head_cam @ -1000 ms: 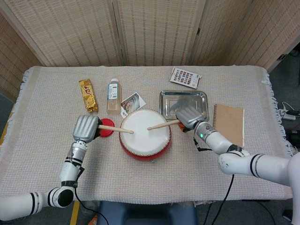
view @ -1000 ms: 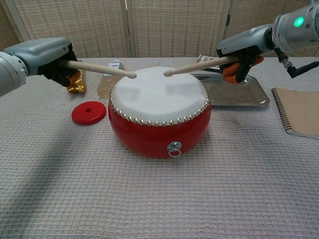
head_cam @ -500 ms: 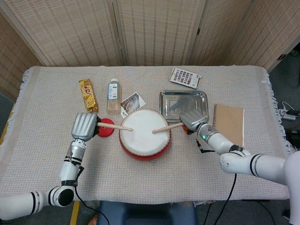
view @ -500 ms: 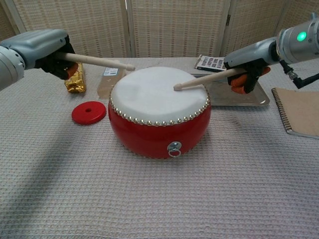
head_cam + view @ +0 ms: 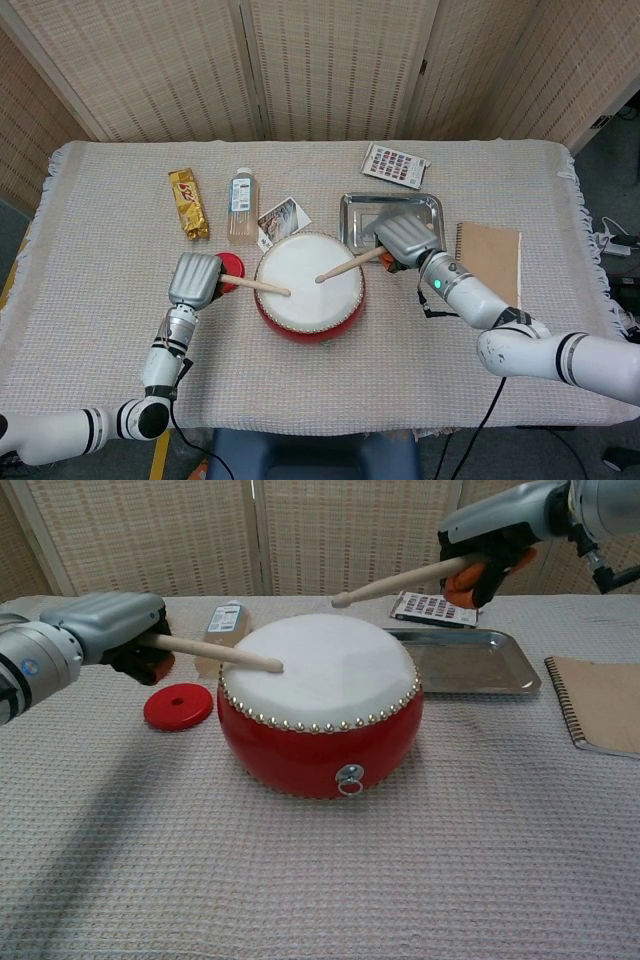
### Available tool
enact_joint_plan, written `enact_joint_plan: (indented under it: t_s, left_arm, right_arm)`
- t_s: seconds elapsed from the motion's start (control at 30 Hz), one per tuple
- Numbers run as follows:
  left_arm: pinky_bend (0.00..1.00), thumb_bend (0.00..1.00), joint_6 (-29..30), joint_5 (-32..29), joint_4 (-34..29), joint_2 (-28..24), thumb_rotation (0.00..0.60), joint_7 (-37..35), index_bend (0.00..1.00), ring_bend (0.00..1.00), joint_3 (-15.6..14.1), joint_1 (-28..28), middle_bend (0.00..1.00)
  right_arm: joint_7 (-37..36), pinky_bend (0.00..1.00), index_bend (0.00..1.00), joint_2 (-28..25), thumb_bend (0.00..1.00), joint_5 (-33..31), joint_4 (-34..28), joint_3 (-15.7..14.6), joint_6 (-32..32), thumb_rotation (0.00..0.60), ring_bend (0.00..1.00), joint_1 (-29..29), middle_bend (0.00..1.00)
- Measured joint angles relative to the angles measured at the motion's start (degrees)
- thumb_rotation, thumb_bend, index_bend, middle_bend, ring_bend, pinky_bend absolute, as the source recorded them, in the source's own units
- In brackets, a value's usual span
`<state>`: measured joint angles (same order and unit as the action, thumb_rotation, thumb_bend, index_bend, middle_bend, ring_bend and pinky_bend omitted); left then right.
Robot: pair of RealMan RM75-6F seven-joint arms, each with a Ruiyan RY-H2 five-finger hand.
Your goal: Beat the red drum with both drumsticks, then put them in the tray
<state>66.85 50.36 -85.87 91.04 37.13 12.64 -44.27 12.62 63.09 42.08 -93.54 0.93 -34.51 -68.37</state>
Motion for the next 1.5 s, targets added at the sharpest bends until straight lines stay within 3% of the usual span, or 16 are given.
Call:
enact_joint_plan:
  t_s: [0.4, 0.77, 1.2, 1.5]
  left_arm:
    - [1.00, 0.74, 4.09, 3.42, -7.93, -6.10, 0.600, -2.51, 1.00, 0.99, 2.81, 1.39, 1.00]
    - [1.00, 0.74, 1.04, 0.54, -0.49, -0.74, 0.600, 3.55, 1.00, 0.98, 0.16, -0.64, 1.00]
    - [1.00, 0.74, 4.58, 2.29, -7.45, -6.45, 0.600, -0.81, 1.00, 0.98, 3.29, 1.12, 1.00]
    - [1.00, 0.74, 1.52, 0.81, -1.68, -1.55, 0.600, 2.98, 1.00, 0.98, 0.03, -0.26, 1.00]
  right_arm:
    - [6.37, 1.00, 1.00, 9.79, 0.73, -7.40, 10.83, -5.55, 3.32, 0.600, 1.00, -2.86, 1.00]
    - [0.31, 1.00, 1.00, 1.90, 0.73, -1.71, 2.46, 0.53, -0.43, 0.600, 1.00, 0.36, 1.00]
    - [5.67, 1.00, 1.00, 11.13, 0.73, -7.06, 12.51, -4.27, 2.48, 0.600, 1.00, -1.40, 1.00]
    - [-1.47, 1.00, 1.00, 3.71, 0.73, -1.49, 4.91, 1.65, -0.91, 0.600, 1.00, 1.91, 1.00]
